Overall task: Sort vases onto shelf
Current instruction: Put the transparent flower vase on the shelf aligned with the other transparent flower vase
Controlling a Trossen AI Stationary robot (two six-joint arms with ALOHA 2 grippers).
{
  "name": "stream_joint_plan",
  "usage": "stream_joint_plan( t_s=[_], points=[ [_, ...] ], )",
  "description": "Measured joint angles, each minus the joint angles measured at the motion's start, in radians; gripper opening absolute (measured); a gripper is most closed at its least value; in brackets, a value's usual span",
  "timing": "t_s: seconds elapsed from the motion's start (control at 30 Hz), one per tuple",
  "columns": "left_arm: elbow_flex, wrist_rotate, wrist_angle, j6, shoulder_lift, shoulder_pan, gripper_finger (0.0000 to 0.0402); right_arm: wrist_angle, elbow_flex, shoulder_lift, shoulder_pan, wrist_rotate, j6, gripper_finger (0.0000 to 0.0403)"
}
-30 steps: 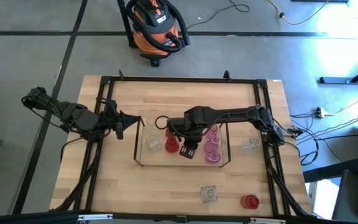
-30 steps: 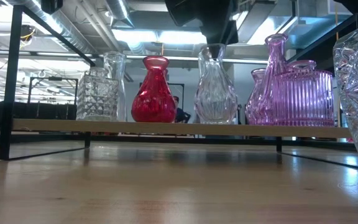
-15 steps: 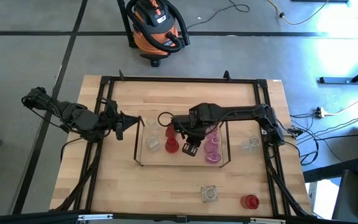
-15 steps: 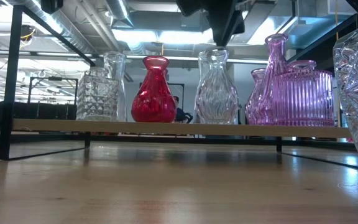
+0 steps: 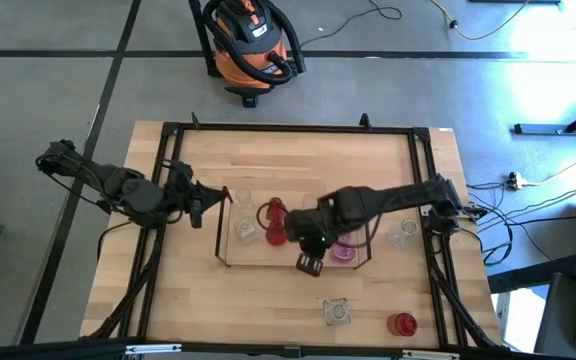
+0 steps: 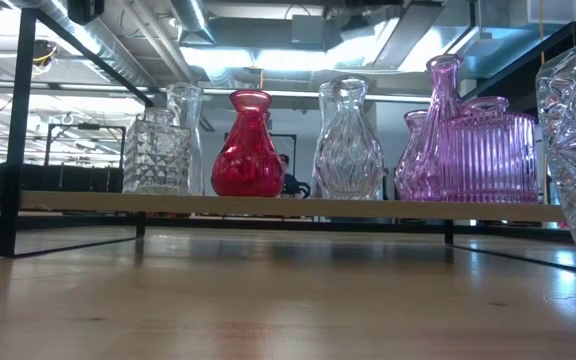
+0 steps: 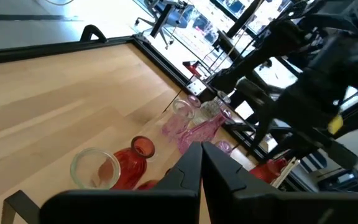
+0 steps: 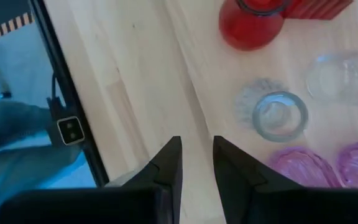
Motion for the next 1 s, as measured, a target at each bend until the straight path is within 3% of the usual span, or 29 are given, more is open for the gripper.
stream_joint_plan(
  t_s=[0.27, 0.47, 0.67, 1.0],
  points=[
    [0.000, 0.002, 0.001, 0.007, 0.042, -0.001, 0.0001, 0.029, -0.044, 0.000, 0.035, 0.094, 0.125, 0.0074],
    [0.000, 0.046, 0.001, -0.003, 0.047, -0.001, 0.0001, 0.076, -0.109, 0.001, 0.043, 0.093, 0.208, 0.0066],
    [0.000, -0.003, 0.002, -0.060, 0.044, -0.001, 0.0001, 0.114, -0.159, 0.001, 0.049, 0.086, 0.276, 0.0056],
    [0.000, -0.001, 0.002, -0.045, 0.045, -0.001, 0.0000, 0.166, -0.253, 0.002, 0.046, 0.105, 0.341, 0.0055]
  ],
)
